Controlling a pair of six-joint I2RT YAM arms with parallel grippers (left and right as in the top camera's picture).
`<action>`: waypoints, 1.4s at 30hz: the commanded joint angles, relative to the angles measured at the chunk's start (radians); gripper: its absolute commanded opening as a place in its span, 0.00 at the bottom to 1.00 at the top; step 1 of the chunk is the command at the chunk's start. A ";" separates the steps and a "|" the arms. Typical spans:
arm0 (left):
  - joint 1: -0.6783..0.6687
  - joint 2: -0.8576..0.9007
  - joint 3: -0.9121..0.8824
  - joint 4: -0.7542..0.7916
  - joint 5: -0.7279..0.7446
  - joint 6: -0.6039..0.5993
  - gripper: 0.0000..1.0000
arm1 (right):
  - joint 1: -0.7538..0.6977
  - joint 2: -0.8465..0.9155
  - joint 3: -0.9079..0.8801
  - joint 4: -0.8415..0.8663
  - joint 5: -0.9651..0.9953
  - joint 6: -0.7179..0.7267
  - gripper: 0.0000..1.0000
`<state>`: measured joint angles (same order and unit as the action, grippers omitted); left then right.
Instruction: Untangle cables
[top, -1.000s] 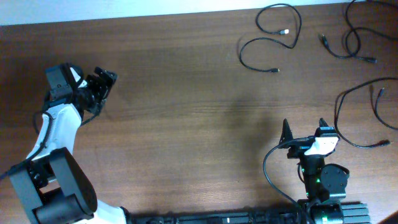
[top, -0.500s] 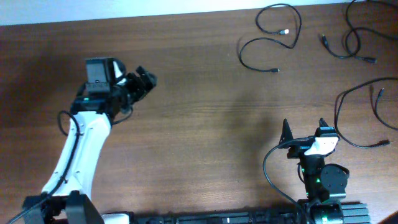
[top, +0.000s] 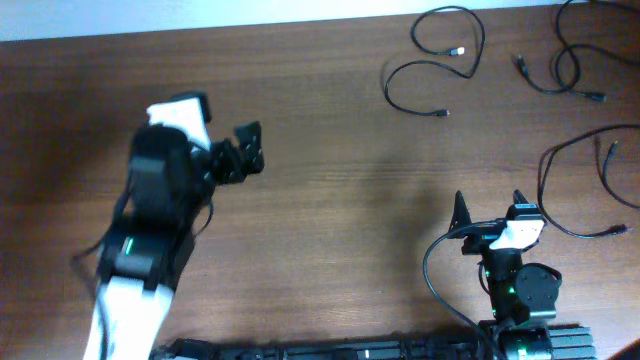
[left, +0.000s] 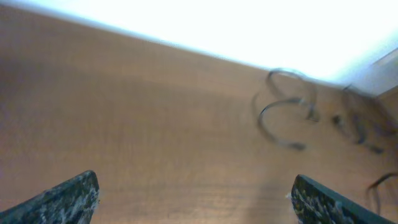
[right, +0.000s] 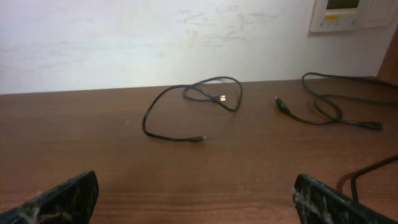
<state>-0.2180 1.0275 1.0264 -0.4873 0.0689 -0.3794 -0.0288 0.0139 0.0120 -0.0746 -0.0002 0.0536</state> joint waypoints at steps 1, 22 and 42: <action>-0.005 -0.272 -0.095 -0.018 -0.009 0.037 0.99 | -0.006 -0.008 -0.006 -0.005 0.011 0.007 0.98; 0.212 -1.012 -0.657 0.002 -0.117 0.082 0.99 | -0.006 -0.008 -0.006 -0.005 0.011 0.007 0.98; 0.245 -1.023 -1.009 0.518 -0.081 0.252 0.99 | -0.006 -0.008 -0.006 -0.005 0.011 0.007 0.98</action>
<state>0.0204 0.0139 0.0441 0.0265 -0.0444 -0.2001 -0.0303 0.0120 0.0120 -0.0750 0.0025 0.0540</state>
